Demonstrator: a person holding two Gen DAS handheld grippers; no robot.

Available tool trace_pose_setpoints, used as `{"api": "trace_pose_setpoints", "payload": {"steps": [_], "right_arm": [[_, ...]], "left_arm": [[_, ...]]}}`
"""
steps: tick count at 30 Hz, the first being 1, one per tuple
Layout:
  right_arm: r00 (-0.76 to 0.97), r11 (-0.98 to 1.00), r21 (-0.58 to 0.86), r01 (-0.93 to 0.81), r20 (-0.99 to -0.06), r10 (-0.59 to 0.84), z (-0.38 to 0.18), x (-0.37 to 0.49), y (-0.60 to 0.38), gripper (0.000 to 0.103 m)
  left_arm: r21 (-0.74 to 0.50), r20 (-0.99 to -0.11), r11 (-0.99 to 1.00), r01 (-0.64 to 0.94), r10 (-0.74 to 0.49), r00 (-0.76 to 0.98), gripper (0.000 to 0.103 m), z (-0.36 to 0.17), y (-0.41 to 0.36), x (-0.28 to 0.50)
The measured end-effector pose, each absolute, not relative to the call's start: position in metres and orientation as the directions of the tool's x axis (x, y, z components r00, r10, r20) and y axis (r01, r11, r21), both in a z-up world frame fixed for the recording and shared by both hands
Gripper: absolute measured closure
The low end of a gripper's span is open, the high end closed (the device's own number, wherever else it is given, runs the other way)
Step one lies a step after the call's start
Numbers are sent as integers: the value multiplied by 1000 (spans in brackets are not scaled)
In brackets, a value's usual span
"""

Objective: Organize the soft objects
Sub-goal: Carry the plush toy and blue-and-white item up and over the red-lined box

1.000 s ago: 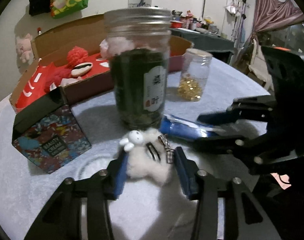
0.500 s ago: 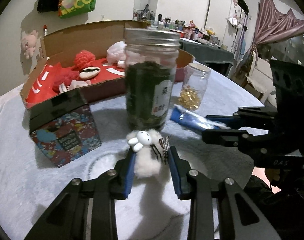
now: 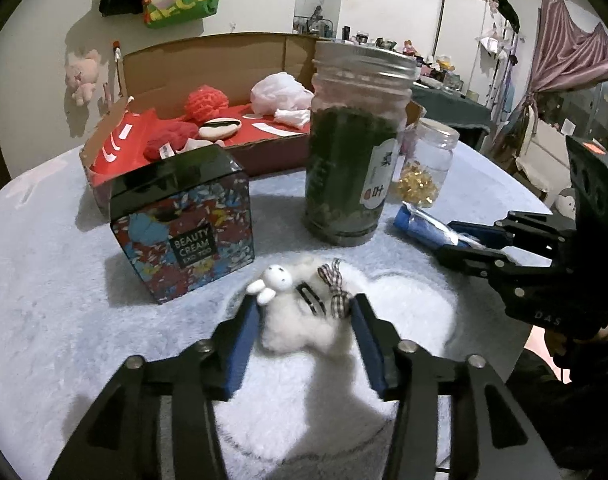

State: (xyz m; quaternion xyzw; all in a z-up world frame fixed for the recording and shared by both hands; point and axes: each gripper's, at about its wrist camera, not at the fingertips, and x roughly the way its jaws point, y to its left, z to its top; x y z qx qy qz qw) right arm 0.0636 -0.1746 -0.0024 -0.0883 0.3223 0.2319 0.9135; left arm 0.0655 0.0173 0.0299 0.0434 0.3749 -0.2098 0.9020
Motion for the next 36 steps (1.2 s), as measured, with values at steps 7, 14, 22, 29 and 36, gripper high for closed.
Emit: {"api": "trace_pose_setpoints", "payload": {"steps": [7,14,22,29,36], "right_arm": [[686,892,29,-450,-628,367,-5,66,-178,59],[712,897,27,-441,-598,368,-3,65,-176,27],[696,901,49,-432,-617,367,-7,72,-175,27],[692,890,58,-452,-607,391,-8,70,-174,76],[708,880,86,-467,-561,430,8,62,-180,79]], "left_arm": [[-52,-689,906,421,-337,642,32,29,10,64],[-3,-696,912,411,-298,654,29,27,1,68],[40,-708,914,403,-259,657,31,24,-9,70],[33,-701,913,407,-269,661,45,26,-8,67],[18,-665,904,427,-309,680,45,43,-9,59]]}}
